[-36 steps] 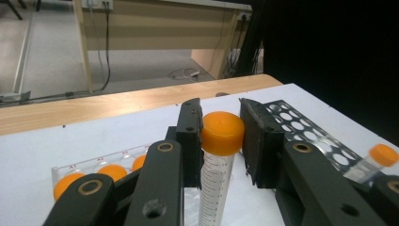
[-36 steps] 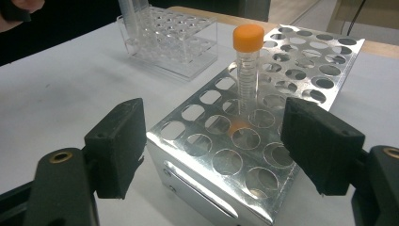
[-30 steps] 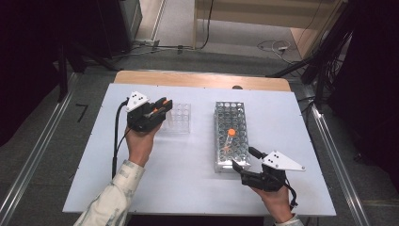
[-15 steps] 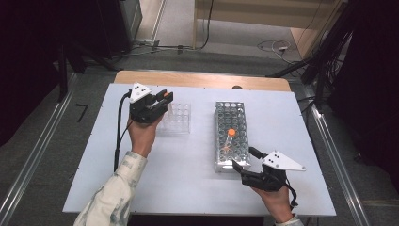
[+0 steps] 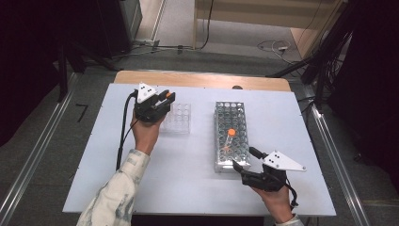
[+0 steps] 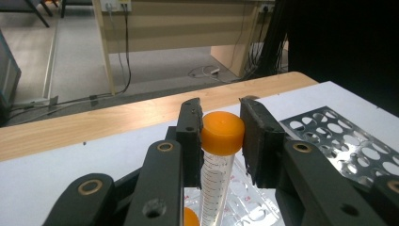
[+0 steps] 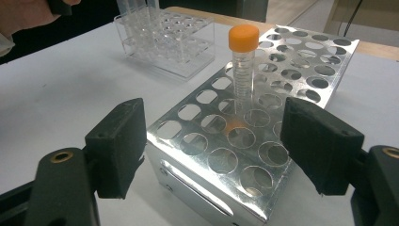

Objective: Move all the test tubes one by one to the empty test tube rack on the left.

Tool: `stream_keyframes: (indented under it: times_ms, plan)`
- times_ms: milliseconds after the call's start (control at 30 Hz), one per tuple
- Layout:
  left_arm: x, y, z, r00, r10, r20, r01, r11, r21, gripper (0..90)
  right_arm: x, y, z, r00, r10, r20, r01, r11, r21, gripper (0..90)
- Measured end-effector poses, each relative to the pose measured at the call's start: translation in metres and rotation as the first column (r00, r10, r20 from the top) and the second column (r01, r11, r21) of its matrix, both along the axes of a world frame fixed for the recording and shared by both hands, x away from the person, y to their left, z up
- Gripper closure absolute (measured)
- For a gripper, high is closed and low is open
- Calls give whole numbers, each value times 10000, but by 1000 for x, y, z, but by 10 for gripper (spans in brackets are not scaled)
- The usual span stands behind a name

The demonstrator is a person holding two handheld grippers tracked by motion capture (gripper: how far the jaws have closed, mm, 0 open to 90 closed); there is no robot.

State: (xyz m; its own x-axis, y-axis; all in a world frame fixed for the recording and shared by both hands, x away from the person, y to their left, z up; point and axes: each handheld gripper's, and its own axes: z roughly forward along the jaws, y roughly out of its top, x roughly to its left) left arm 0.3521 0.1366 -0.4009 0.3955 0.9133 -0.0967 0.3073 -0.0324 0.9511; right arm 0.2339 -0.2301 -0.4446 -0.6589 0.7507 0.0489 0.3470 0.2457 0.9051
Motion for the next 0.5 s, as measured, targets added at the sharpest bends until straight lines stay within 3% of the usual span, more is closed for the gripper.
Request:
stream_keyframes:
  times_ms: [500]
  plan:
    - [-4, 0, -23, 9994, -62, -343, 77, 9991, 424, 694, 0, 0, 0, 10000, 26, -6, -26, 10000, -14, 218]
